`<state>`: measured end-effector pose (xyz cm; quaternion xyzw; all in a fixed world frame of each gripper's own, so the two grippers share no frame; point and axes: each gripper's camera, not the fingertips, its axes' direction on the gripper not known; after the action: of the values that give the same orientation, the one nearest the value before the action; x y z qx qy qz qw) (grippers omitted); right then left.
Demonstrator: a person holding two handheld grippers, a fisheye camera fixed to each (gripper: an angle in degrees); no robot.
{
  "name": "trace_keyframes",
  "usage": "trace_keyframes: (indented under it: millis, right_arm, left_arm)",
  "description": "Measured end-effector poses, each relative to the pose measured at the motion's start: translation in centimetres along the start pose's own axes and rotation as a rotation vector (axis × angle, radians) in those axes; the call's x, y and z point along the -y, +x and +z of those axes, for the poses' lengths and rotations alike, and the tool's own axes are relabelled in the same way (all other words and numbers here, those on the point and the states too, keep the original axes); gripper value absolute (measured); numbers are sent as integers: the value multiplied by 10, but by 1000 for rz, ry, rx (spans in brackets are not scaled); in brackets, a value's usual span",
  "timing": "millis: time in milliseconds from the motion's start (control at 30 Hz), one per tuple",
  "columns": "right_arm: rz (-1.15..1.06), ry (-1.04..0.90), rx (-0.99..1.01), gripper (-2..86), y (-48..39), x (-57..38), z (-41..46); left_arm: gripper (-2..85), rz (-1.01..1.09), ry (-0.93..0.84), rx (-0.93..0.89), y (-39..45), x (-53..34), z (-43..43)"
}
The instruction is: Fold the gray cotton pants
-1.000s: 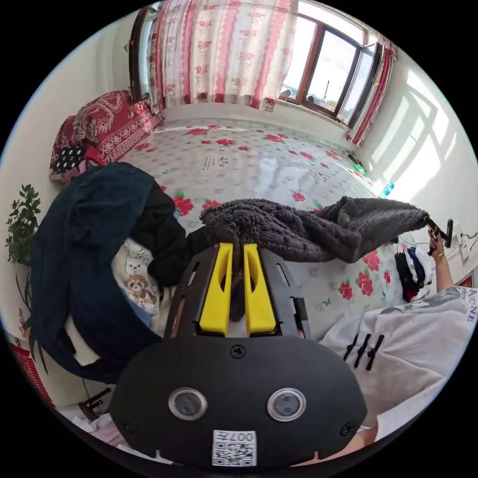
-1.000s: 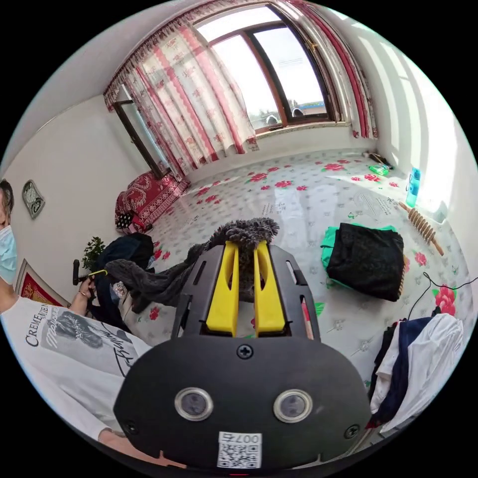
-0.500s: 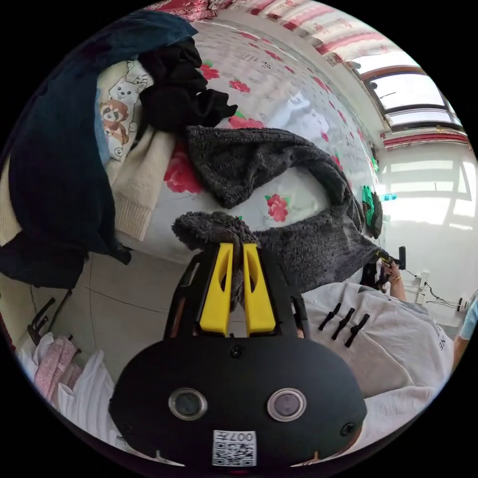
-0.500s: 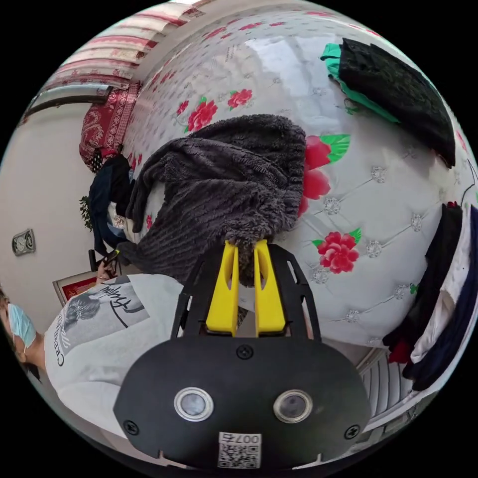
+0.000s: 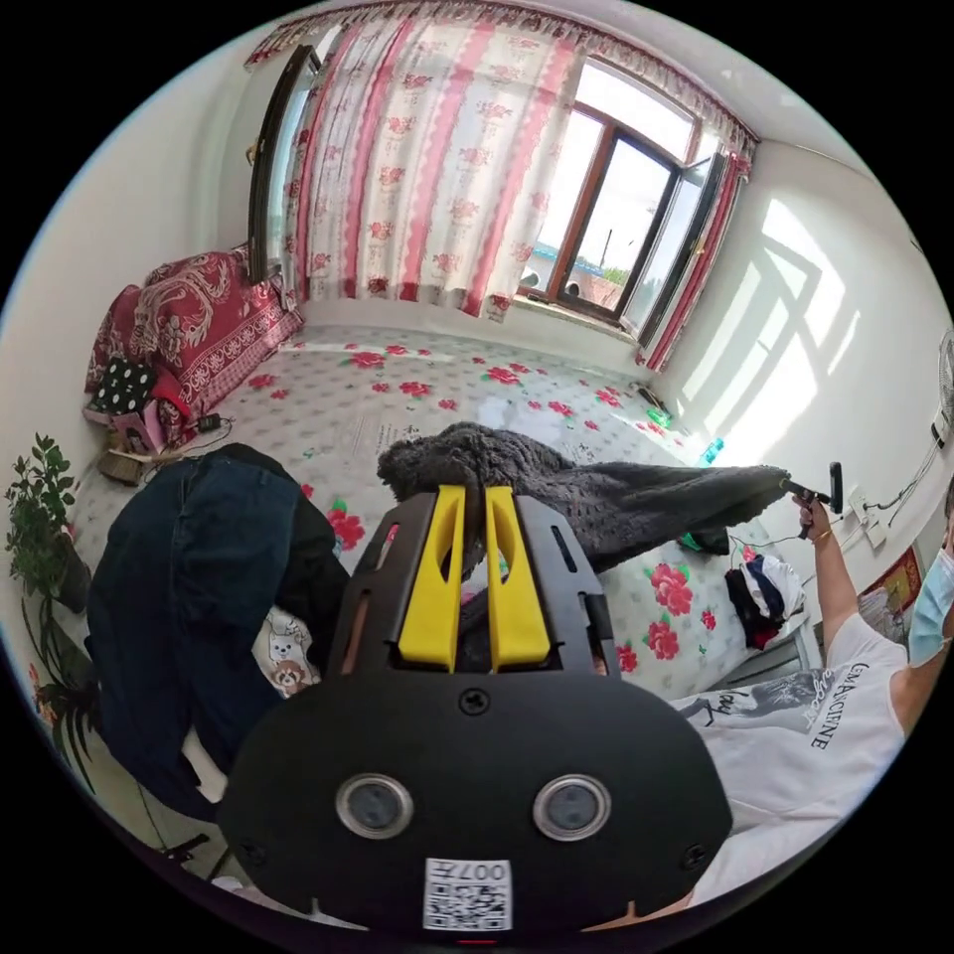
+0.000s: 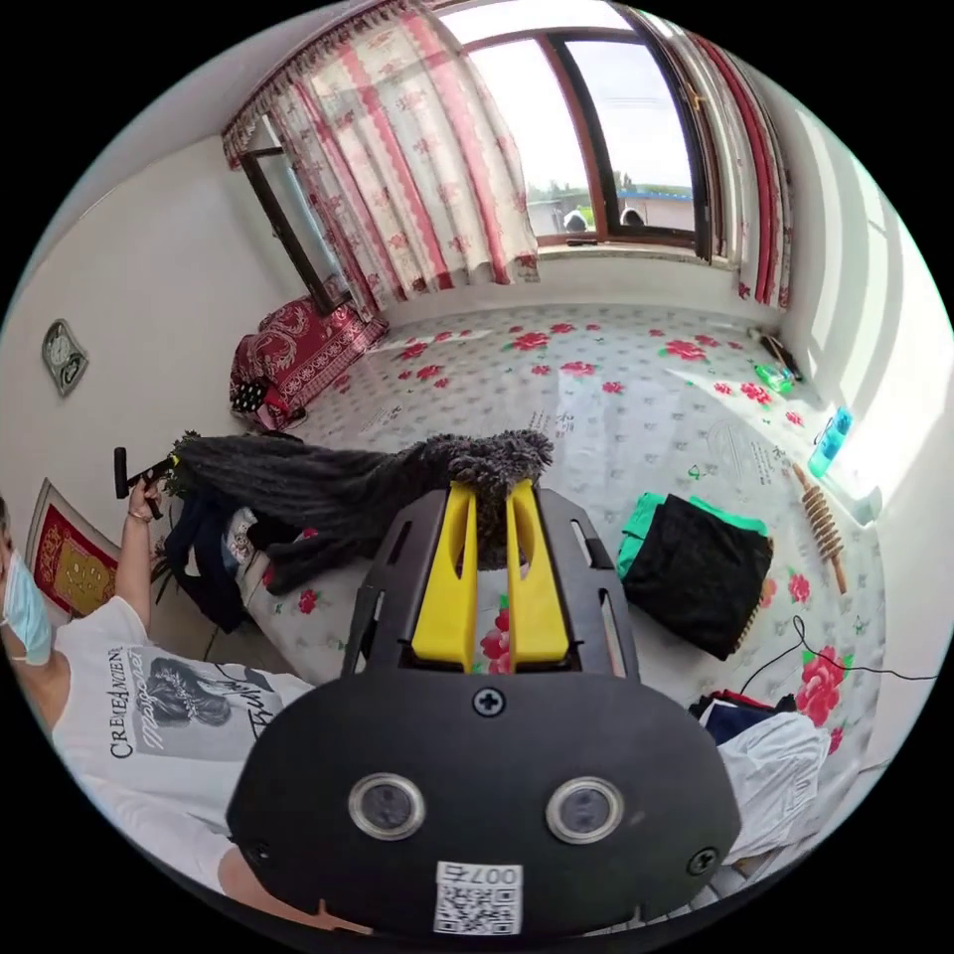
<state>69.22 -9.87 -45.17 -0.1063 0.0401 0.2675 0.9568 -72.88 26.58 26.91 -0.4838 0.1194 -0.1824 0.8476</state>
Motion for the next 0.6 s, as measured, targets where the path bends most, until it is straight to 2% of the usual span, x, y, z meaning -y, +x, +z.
trace_keyframes:
  millis: [100,267,367,467,600]
  right_arm:
    - [-6,-131,41,54,9,-17,19]
    - [92,-445,29,56,35,-73,100]
    - [186,-667,30,58,55,-118,162]
    - [233,-821,75,63,61,-150,201]
    - [150,-945,20,68,48,-161,214]
  left_arm:
    - [33,-44,-91,-52,-18,-23,5]
    - [36,-186,-441,-91,-56,-99,74]
    - [36,-304,-584,-125,-78,-141,113]
    - [36,-350,-775,-23,-86,-174,150]
    - [37,-292,-995,103,-76,-203,179]
